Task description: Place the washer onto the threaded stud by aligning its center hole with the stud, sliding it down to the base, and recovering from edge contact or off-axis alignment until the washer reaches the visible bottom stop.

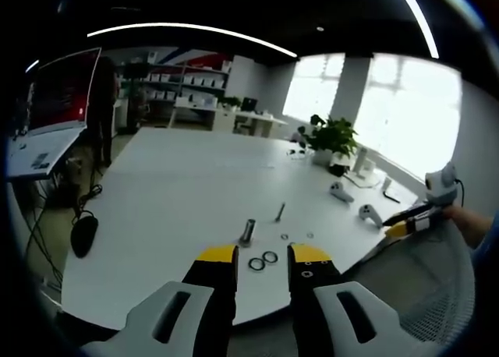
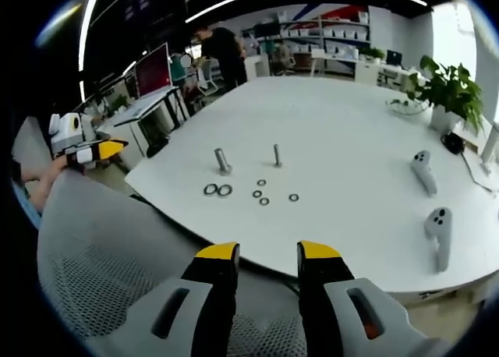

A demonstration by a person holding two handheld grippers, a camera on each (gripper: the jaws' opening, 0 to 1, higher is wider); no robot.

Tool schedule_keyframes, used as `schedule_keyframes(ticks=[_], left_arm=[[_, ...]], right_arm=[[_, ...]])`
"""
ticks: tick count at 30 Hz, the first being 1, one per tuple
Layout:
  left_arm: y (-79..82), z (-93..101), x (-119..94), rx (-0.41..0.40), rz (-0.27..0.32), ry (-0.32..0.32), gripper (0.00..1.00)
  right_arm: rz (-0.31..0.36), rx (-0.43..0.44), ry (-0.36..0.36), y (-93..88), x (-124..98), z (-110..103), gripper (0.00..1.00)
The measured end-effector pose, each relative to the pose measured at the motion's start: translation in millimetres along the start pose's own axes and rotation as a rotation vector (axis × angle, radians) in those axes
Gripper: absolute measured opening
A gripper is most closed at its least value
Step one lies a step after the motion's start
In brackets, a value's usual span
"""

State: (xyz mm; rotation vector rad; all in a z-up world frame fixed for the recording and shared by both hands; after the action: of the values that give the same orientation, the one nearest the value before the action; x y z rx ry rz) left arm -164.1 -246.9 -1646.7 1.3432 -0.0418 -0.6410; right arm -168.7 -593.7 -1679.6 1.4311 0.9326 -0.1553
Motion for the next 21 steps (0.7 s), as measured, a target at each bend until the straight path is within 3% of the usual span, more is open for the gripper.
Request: schedule_keyframes(ticks=[12, 15, 21], left_arm=[[-2.9, -1.7, -0.8, -0.013, -0.022, 0.017, 0.20], [-0.7, -3.3, -2.3, -0.021, 0.000, 0.026, 0.19], [-2.3, -5.7, -2.7, -0.026, -0.013, 0.041, 0.18]], right_arm=[[-0.047, -0.036, 0.043, -3.1, 1.1, -6.7, 0.30], [-0.105, -0.033, 0.098, -9.1, 2.0, -13.8, 0.30], [-0.080, -0.052, 0.151, -6.1, 0.8, -18.8, 0.31]])
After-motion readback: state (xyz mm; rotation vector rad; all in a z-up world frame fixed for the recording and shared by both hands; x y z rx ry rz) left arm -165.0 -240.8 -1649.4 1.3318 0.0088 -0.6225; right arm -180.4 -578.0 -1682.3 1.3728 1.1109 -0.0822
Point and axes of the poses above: the point that each gripper's makers call its tool centre point, and the gripper's own axes: x roughly forward along the fingers, z roughly to its right, y roughly out of its top, the point moved 5 cm from there along -x, roughly backward along the fingers, and after that the axes turned 4 degrees about z, right-handed, at the moved point
